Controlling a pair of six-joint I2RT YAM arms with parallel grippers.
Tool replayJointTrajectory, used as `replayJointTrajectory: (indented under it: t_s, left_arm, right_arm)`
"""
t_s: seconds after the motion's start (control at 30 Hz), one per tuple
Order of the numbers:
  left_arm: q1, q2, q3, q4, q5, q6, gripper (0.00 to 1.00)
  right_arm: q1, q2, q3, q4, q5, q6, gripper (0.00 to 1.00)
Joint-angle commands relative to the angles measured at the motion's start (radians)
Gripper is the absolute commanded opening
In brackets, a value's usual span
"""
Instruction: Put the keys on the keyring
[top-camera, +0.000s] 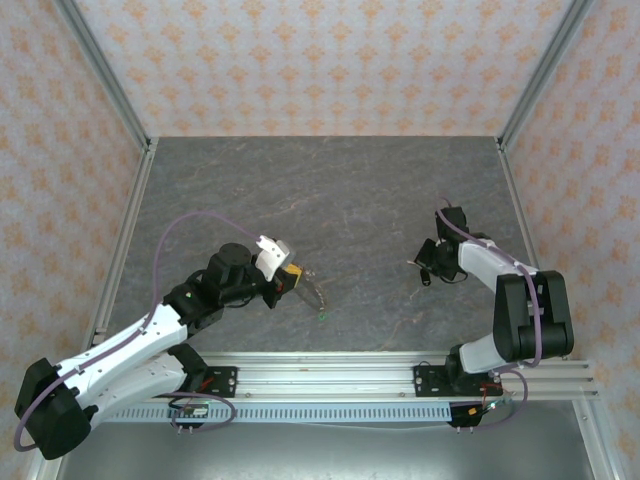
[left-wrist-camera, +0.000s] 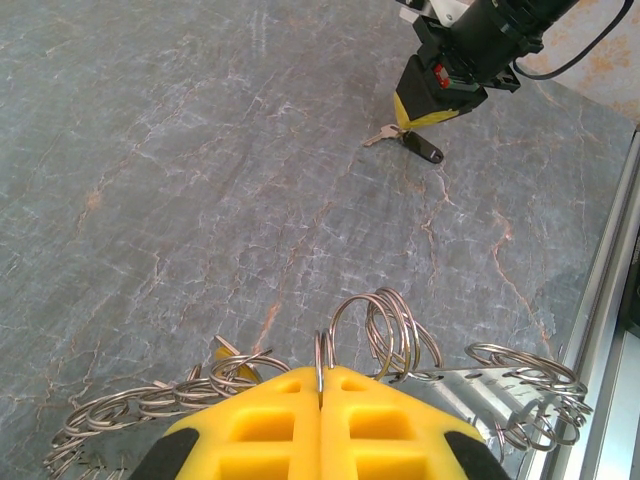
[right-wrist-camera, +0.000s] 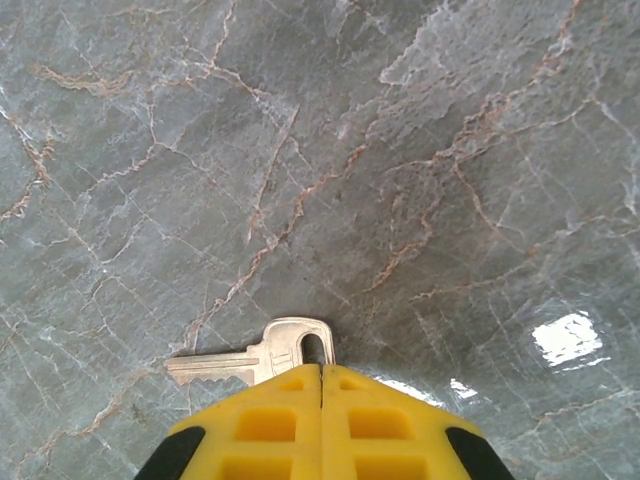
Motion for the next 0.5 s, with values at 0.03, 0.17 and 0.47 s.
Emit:
replayJointTrajectory:
  t_s: [0.03, 0.17, 0.47]
  left_arm:
    - [0.007, -0.005, 0.0, 0.041, -0.012, -0.001, 0.0]
    - [0.007, 0.013, -0.002, 0.069, 0.008, 0.001, 0.0]
    - [-0.011, 0.087, 0.026, 0.126, 0.054, 0.013, 0.0]
  right_arm:
    - [-0.005, -0.096, -0.032, 0.043, -0.067, -0.029, 0.0]
    - [0.004, -0.294, -0.108, 0.173, -0.185, -0.056, 0.0]
    - [0.2, -0.797, -0.393, 0.625, -0.372, -0.287, 0.0]
